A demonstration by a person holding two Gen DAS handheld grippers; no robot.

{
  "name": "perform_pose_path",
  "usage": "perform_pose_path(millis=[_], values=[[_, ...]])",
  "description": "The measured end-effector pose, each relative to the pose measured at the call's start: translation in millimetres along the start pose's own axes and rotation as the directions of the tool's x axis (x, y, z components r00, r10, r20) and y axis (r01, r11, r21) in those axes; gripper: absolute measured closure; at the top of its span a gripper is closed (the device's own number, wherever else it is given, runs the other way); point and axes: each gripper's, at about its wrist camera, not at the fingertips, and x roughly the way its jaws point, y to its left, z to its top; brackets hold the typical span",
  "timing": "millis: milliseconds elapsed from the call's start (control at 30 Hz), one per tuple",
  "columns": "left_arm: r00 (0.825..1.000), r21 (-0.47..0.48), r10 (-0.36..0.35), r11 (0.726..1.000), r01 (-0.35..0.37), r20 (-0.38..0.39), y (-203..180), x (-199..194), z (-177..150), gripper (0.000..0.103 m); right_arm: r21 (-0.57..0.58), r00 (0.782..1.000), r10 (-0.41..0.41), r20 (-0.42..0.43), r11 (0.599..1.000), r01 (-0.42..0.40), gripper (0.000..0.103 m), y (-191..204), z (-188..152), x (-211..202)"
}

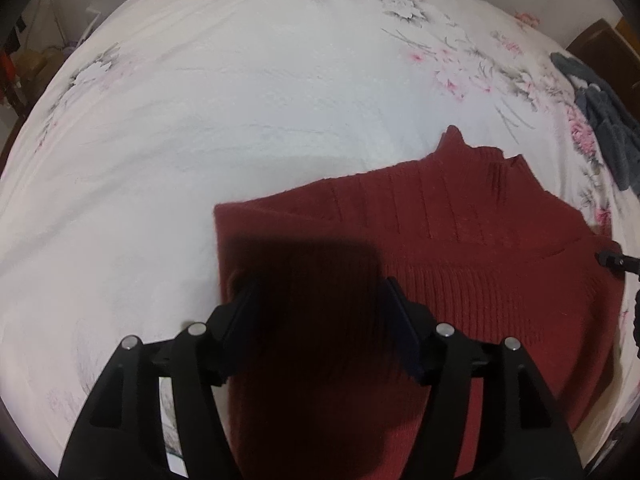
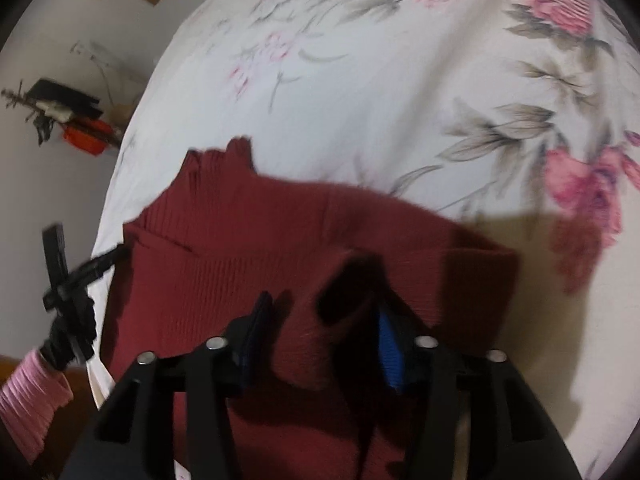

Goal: Fold small clothes

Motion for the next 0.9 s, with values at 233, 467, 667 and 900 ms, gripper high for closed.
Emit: perform_pose_path(millis=[233, 467, 667, 900], values=[[0.997, 0.030, -0.045, 0.999, 0.043, 0.067, -8.3, -13.9, 2.7, 0.099, -0.053, 0.998, 0.021, 0.065, 0.998, -0.017, 0.093, 15.0, -3.6, -14.5], [0.958, 0.013, -0.071, 0.997, 0.070, 0.279, -6.9, -66.8, 21.9, 0.099, -0.049, 0.970, 0.083, 0.229, 0.996, -0.073, 0.094, 16.1, 9.0, -69.9], [0.962, -0.061, -0.023, 0.997, 0.041, 0.272, 1.7, -53.6, 52.7, 0.099, 0.013, 0.966, 0.043, 0.256, 0.999, -0.048, 0.094, 7.4, 32.8, -65.6], [0.994, -0.093, 0.030, 0.995, -0.020, 0.105, 8.8, 15.5, 45.3, 0.092, 0.042, 0.986, -0.086, 0.141, 0.996, 0.080, 0.082, -8.7, 30.4, -14.4]])
